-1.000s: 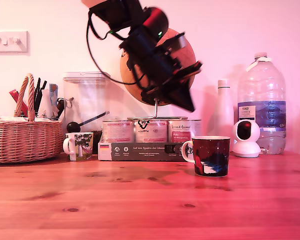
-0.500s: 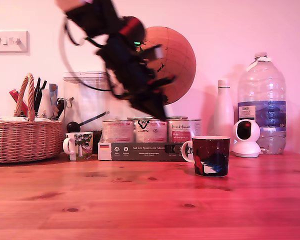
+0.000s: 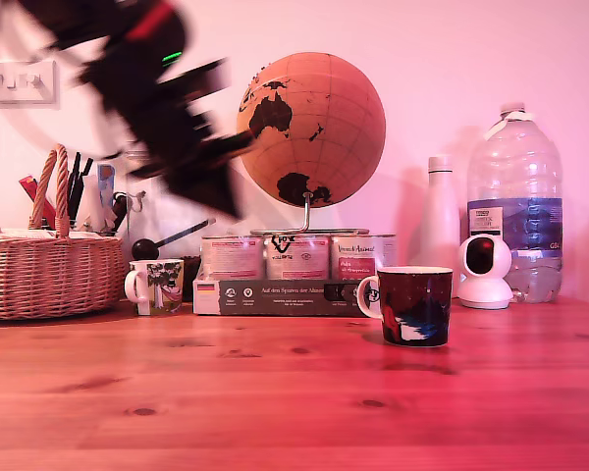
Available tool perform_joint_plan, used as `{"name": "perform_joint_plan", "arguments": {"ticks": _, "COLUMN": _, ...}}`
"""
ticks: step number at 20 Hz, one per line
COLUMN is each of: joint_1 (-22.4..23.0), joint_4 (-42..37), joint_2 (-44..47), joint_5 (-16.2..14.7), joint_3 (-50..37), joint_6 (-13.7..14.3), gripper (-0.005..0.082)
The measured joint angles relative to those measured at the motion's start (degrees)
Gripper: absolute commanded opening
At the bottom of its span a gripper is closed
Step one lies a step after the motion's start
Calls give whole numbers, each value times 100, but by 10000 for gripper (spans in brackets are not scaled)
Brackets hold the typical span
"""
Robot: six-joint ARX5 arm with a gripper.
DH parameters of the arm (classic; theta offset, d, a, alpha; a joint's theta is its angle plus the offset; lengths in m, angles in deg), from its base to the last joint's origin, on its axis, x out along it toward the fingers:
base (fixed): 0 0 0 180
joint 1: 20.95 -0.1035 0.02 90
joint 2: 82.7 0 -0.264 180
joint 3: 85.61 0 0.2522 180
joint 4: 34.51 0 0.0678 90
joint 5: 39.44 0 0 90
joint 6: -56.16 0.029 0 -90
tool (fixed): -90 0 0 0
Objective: Pick up the coffee capsules on the table and drop them inside the coffee cup
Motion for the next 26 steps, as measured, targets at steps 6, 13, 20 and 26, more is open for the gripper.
{"name": "perform_joint_plan", "arguments": {"ticks": 6, "joint_1": -588, "joint_4": -503, "joint_2": -433, "joint_5": 118, "joint_3": -861, "joint_6": -181, "gripper": -21}}
{"name": "perform_joint_plan", "arguments": {"ticks": 13, "joint_1": -1073, "joint_4": -960, "joint_2": -968, "joint_5": 302, "joint_3": -1812, "joint_6": -260, "gripper": -21}}
{"name": "perform_joint_plan", "arguments": {"ticks": 20, "joint_1": -1519, "joint_4": -1405, "joint_2": -1768, "joint_5": 328, "joint_3": -3012, "joint_6": -483, "gripper": -21}}
{"name": "perform_joint_plan", "arguments": {"ticks": 26, "joint_1": -1663, "joint_4": -1709, "joint_2": -2616, "joint_5": 662, "joint_3": -3884, "joint_6": -592, "gripper": -21}}
